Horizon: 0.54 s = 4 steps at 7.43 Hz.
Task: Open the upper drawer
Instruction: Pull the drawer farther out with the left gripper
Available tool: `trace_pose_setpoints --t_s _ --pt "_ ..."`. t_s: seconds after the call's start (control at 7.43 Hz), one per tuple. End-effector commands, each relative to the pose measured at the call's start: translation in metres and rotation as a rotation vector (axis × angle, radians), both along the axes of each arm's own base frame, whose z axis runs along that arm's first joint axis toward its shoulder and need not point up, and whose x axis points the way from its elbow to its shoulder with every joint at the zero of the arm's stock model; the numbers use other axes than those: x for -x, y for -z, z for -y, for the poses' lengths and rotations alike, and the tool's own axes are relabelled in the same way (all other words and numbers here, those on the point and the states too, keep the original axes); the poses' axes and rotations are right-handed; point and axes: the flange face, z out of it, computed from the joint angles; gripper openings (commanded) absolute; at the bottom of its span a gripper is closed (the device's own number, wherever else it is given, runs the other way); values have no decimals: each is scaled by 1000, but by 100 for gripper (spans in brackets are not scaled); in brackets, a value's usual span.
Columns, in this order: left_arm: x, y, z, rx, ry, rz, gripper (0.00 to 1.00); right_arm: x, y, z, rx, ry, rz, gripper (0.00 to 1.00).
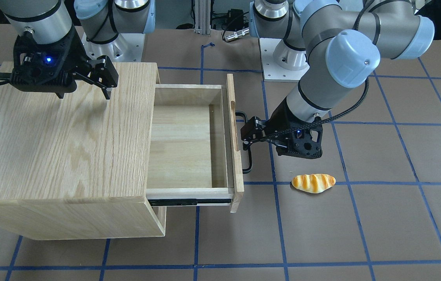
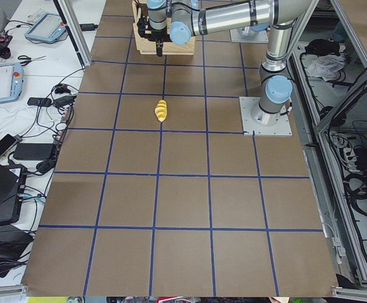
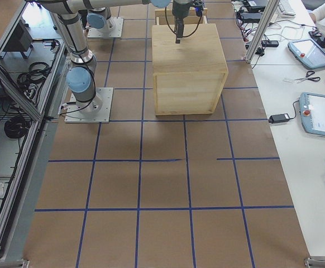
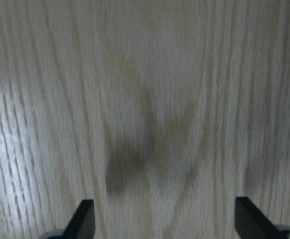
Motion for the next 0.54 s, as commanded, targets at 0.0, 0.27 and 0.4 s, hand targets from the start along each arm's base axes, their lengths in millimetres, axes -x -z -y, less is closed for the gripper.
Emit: trace_pose_setpoints --t_s 0.0,0.27,0.4 --pt "-22 -7 -1 -2 -15 18 100 0 0 0 0 1 0 100" --pt "-44 -12 -2 -3 -20 46 100 0 0 0 0 1 0 100" --pt "-52 -20 -3 2 -22 87 100 0 0 0 0 1 0 100"
